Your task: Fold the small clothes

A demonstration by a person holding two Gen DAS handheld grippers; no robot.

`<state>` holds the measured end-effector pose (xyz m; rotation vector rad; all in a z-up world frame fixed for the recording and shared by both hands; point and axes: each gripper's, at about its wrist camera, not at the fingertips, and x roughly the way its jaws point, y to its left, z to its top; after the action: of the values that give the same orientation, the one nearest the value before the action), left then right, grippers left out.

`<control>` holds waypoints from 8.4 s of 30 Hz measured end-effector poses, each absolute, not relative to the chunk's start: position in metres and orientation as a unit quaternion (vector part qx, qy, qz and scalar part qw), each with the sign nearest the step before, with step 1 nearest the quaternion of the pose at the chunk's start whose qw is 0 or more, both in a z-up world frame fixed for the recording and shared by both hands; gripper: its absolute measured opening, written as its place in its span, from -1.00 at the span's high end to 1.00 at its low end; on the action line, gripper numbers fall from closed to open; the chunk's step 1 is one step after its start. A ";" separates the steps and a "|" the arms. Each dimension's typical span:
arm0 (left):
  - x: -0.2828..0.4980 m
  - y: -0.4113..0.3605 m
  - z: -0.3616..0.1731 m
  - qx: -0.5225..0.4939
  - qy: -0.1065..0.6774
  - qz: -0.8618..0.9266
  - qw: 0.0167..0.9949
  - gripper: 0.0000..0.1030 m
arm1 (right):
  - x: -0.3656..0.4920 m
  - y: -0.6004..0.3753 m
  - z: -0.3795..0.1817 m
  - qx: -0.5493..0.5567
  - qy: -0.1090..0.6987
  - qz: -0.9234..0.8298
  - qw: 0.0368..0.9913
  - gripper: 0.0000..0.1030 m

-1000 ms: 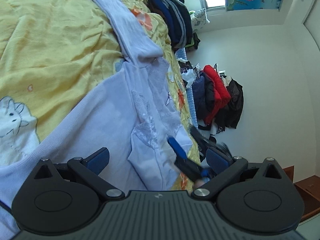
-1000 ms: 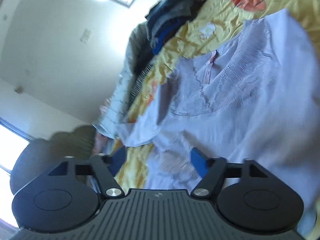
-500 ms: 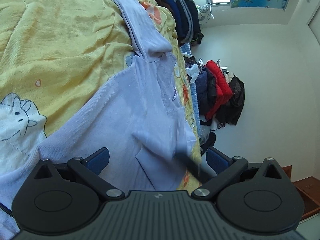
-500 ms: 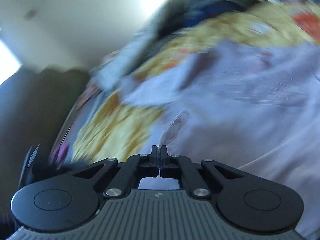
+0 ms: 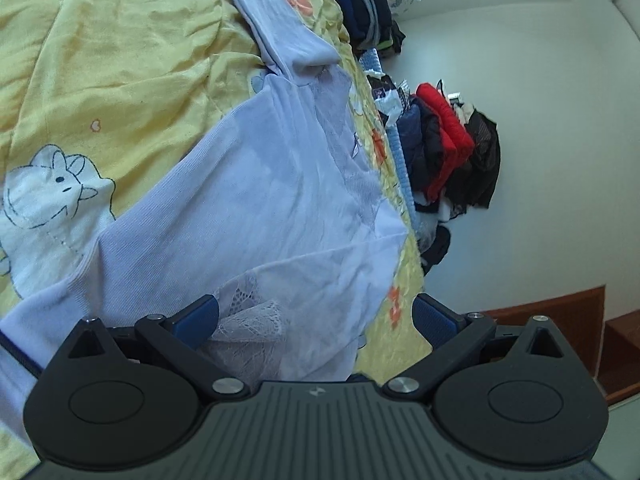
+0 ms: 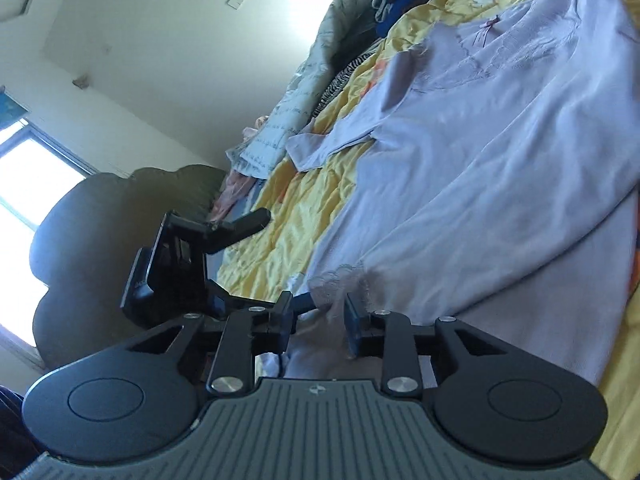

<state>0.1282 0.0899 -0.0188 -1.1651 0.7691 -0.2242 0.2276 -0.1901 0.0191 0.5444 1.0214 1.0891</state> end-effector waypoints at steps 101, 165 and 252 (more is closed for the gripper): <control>0.042 0.117 0.002 -0.289 0.431 0.004 0.855 0.99 | 0.213 -0.211 -0.046 0.413 0.524 0.433 0.606 -0.34; 0.046 0.123 -0.006 -0.294 0.430 -0.032 0.853 0.97 | 0.341 -0.304 -0.056 0.581 0.379 0.107 0.712 0.24; 0.271 0.325 -0.030 -0.518 0.213 0.265 0.785 0.88 | 0.259 -0.177 -0.021 0.220 0.308 0.303 0.875 -0.93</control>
<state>0.2708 0.3252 -0.0298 -1.1165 0.4599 0.5714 0.2587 -0.1768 -0.0209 0.4584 0.6437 0.6321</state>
